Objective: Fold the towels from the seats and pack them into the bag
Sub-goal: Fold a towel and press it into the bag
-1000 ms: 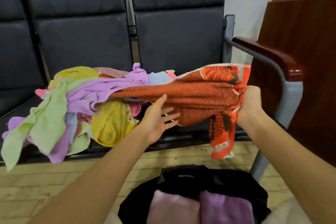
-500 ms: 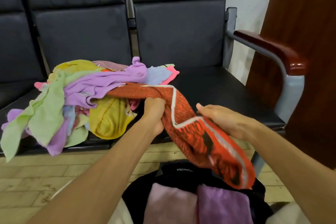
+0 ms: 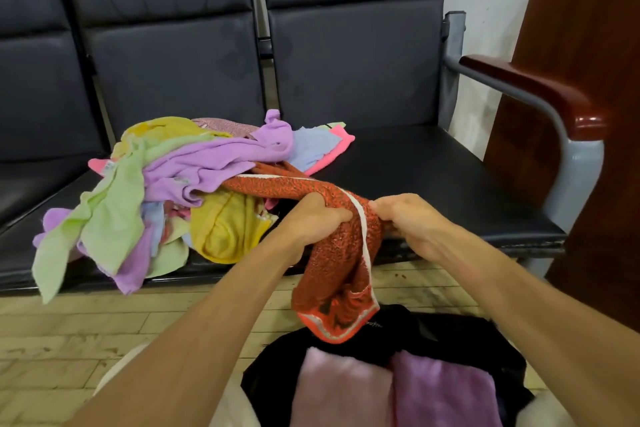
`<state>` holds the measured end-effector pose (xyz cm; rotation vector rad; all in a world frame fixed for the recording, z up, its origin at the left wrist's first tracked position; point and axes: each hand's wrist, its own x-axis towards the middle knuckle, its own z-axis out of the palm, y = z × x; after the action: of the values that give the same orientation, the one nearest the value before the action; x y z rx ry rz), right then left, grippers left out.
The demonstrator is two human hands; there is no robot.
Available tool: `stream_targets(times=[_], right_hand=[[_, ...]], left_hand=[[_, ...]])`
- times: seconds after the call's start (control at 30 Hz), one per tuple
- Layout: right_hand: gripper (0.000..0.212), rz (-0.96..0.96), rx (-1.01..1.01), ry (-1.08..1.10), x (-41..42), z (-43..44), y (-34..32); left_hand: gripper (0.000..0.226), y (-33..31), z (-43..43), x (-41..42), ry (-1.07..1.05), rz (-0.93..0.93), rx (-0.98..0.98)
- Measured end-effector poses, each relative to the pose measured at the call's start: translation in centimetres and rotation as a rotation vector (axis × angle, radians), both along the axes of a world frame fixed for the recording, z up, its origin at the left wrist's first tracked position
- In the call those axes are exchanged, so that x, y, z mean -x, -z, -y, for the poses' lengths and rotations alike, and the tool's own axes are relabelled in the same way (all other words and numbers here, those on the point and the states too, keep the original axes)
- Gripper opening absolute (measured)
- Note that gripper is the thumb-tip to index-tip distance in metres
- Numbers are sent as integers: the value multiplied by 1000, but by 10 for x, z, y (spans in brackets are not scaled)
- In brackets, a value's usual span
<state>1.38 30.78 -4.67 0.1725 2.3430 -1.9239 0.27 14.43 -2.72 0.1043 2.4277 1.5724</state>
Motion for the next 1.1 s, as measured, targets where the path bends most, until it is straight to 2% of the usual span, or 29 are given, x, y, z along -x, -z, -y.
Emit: stream_targets(times=[0.07,0.17,0.23,0.27,0.37,0.47,0.57,0.67,0.73,0.83,0.93,1.0,1.1], right_hand=[[25,-84,96,82,-3,2,-10],[27,-246,460,189,-5,-14,-42],[19,-294,653,231,-12,-35,-67],[19,-287,683,259,-17,-44,-72],[30,-118,662,316,-32,-54,-63],[36,25,584,253,-39,-50,-52],[37,28,450,121,-42,-49,-46],[19,47,346,23,-45,-53,-35],[17,74,330,-15,-47,-53,-31],[38,41,387,33,-47,-48,-31],[61,-6,391,56,-47,-44,-28],[62,-39,372,11,-48,-41,-28],[51,-73,352,-37,-52,-34,-27]], left_hand=[[11,-1,-1,0,-51,-1,-106],[25,0,-4,3,-87,55,-288],[11,-2,-5,2,-89,93,-376],[8,-4,-5,2,-92,123,-432],[9,-4,-9,-1,-74,211,-542],[11,-2,-19,-8,6,289,-540],[15,1,-27,-16,115,347,-525],[18,6,-32,-22,181,393,-512],[16,9,-36,-25,164,391,-533],[8,18,-42,-31,105,373,-544],[10,27,-42,-39,77,418,-455],[18,28,-41,-44,100,458,-425],[11,28,-39,-49,88,353,-428]])
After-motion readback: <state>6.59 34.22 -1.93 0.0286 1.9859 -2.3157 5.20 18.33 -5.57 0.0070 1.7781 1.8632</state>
